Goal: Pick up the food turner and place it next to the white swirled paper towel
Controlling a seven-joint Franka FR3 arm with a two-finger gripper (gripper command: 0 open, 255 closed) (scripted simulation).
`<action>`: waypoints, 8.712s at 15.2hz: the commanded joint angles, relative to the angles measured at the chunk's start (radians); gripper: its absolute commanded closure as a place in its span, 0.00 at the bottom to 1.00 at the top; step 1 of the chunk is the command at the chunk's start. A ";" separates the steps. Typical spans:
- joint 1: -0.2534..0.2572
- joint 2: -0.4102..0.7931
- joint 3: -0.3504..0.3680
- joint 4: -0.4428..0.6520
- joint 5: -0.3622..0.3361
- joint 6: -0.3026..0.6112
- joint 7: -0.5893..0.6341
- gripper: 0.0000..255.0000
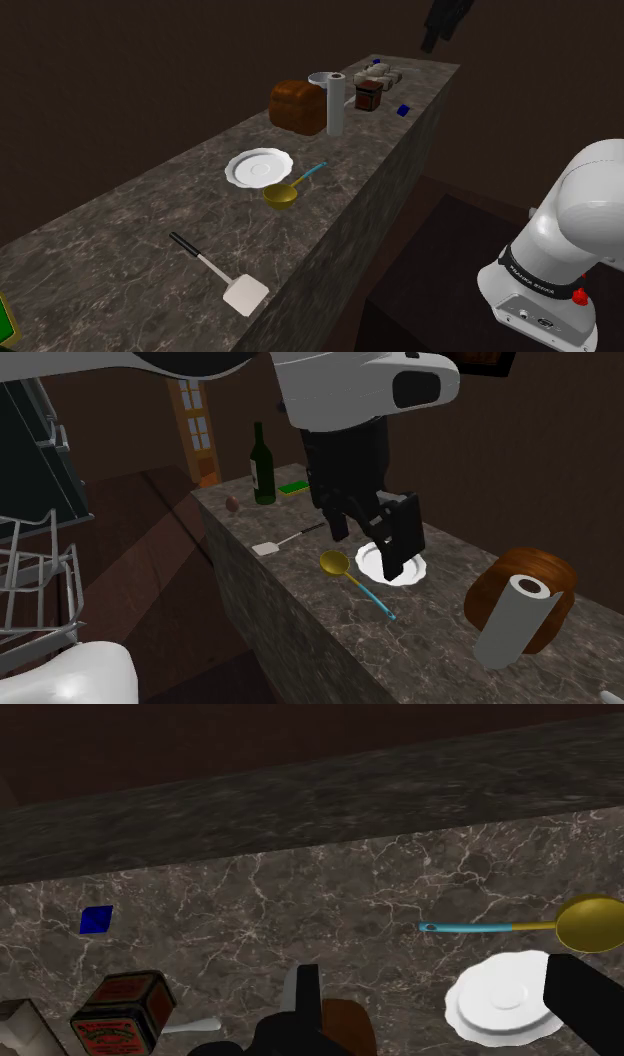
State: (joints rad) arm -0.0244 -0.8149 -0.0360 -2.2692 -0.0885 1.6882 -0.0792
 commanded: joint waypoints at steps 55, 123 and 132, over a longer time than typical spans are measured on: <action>0.387 1.390 0.538 0.659 -0.278 0.462 0.931 0.00; 0.460 1.338 0.581 1.238 -0.220 -0.148 0.840 1.00; 0.345 1.215 0.588 1.121 -0.159 -0.141 0.764 1.00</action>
State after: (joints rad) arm 0.3501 0.4282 0.5513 -1.1070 -0.2633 1.5311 0.7029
